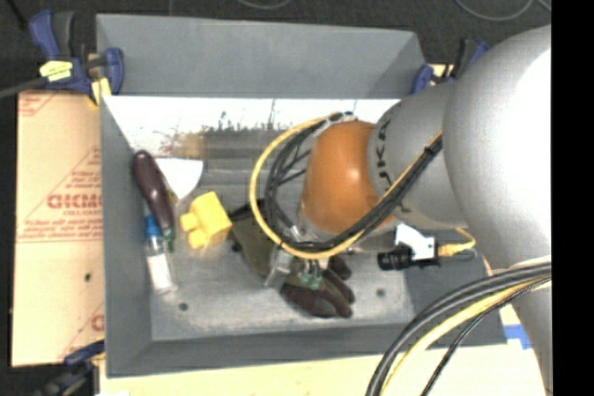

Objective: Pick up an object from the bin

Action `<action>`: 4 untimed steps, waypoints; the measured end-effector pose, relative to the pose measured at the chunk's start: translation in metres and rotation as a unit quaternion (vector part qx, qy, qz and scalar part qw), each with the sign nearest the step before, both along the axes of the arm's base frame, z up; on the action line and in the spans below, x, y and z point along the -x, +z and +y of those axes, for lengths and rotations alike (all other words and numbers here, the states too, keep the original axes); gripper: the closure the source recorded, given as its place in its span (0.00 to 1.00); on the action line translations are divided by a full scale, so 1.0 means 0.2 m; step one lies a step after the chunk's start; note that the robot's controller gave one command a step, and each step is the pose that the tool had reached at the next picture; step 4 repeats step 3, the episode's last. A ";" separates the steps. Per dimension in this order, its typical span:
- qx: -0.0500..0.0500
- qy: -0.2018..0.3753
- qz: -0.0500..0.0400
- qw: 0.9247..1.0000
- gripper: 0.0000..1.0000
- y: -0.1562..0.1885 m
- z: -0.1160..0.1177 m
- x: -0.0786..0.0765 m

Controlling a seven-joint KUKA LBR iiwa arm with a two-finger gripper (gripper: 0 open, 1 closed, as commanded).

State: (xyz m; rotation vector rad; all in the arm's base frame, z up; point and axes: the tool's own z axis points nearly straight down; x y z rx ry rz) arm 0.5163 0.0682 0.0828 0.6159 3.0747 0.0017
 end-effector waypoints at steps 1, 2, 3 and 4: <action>0.000 0.004 0.002 1.000 1.00 0.16 0.01 0.02; -0.001 -0.014 -0.003 1.000 1.00 0.27 0.05 -0.02; 0.001 -0.006 0.000 1.000 1.00 0.28 0.04 -0.01; 0.001 -0.006 0.000 1.000 1.00 0.28 0.04 -0.01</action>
Offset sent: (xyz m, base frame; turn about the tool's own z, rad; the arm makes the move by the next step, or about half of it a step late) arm 0.0032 0.0121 0.0497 0.0316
